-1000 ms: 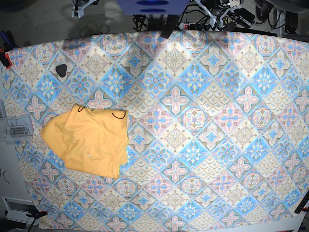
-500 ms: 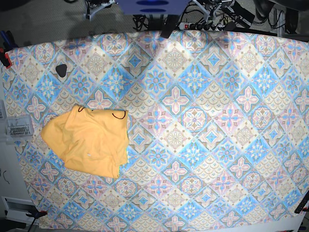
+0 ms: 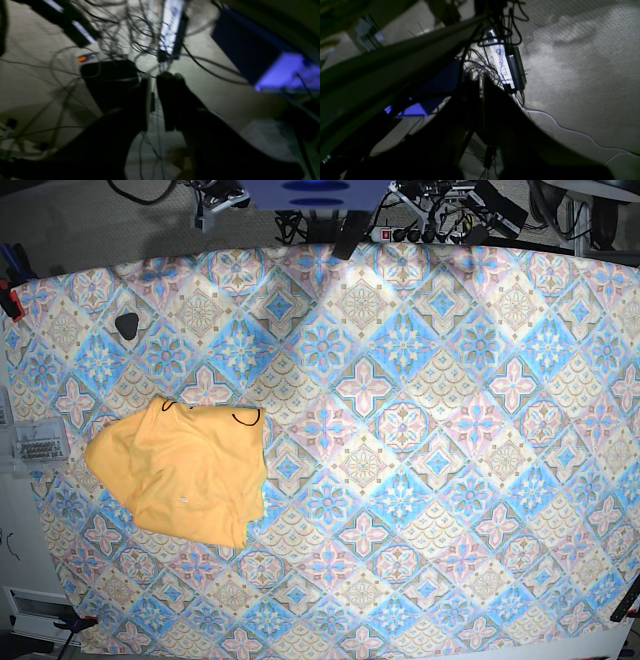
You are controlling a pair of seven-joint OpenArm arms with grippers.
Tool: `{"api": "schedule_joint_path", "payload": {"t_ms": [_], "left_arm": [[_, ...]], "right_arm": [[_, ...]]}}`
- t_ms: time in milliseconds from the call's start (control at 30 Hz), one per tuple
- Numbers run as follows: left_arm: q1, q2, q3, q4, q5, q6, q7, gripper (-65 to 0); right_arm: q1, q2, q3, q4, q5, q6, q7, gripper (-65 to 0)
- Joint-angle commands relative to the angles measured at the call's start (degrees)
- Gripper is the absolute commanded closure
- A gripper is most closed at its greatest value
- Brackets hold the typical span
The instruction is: Fold the T-shirt properly
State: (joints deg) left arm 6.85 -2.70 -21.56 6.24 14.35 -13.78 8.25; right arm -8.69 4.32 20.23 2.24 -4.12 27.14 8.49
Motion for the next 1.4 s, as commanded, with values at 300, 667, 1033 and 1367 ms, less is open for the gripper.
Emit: {"api": "schedule_joint_path", "payload": {"t_ms": [300, 667, 1033, 1367], "left_arm": [[-1.4, 1.7, 0.1, 0.2, 6.0, 5.9, -0.2, -9.1], [-4.8, 3.3, 0.1, 0.2, 9.1, 10.0, -0.2, -9.1], [-5.1, 4.3, 0.1, 0.2, 9.1, 10.0, -4.3, -9.2], [-5.1, 4.3, 0.0, 0.2, 9.0, 10.0, -4.3, -9.2]], "right_arm": [[1.8, -1.8, 0.0, 0.0, -3.5, 0.5, 0.8, -0.6], [2.4, -4.1, 0.5, 0.0, -3.5, 0.4, 0.8, -0.6], [2.4, -6.2, 0.6, 0.0, -3.1, 0.4, 0.8, -0.4], [4.2, -6.5, 0.6, 0.0, -3.1, 0.4, 0.7, -0.6]]}}
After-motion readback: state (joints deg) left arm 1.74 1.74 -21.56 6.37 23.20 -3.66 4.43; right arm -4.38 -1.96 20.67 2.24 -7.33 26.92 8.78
